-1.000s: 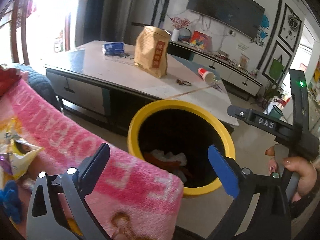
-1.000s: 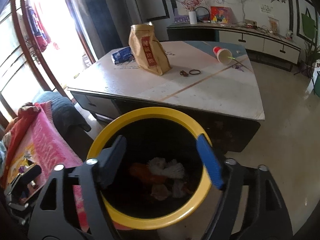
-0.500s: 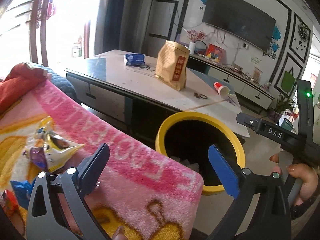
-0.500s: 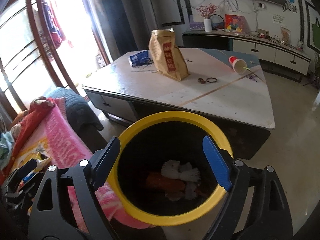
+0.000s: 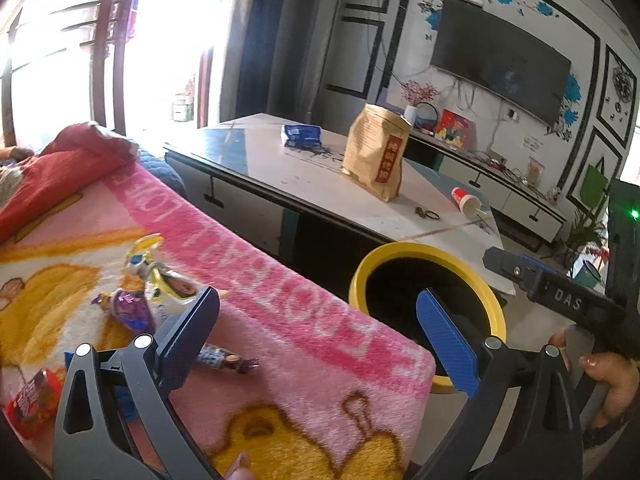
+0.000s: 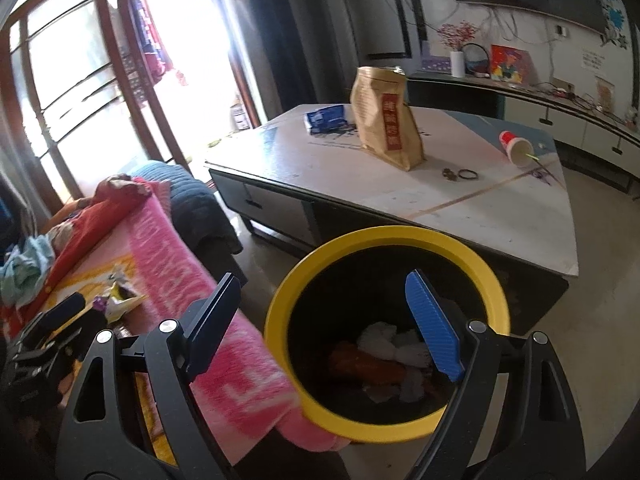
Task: Collect trash
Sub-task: 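Move both tools back over the remaining trash on the blanket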
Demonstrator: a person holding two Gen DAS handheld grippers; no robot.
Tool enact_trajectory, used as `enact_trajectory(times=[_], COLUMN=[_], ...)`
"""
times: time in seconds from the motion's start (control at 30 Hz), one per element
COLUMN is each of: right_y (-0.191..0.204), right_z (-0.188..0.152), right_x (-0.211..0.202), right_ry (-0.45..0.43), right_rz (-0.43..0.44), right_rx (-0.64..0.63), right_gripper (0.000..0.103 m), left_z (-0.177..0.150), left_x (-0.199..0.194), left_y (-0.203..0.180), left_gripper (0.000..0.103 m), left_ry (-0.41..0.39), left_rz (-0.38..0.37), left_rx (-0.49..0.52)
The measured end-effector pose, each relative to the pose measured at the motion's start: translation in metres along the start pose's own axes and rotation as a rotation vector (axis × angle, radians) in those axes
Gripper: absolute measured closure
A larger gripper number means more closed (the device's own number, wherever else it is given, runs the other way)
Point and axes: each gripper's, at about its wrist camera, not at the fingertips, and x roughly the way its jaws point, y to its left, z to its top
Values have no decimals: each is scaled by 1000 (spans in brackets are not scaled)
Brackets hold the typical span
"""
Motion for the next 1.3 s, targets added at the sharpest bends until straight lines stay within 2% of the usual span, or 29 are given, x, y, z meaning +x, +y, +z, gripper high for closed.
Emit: enact_trajectory(times=[0.73, 1.3], right_y=[50, 111], right_z=[-15, -38], right_x=[-8, -4], right_ry=[9, 76], right_rz=[125, 240], right_rx=[-102, -218], right_gripper=[24, 24], left_z=[-3, -11], left_x=[-23, -53], left_y=[54, 103], left_gripper=[7, 7], left_ry=[-37, -79], left_rz=[102, 198], left_rx=[-106, -182])
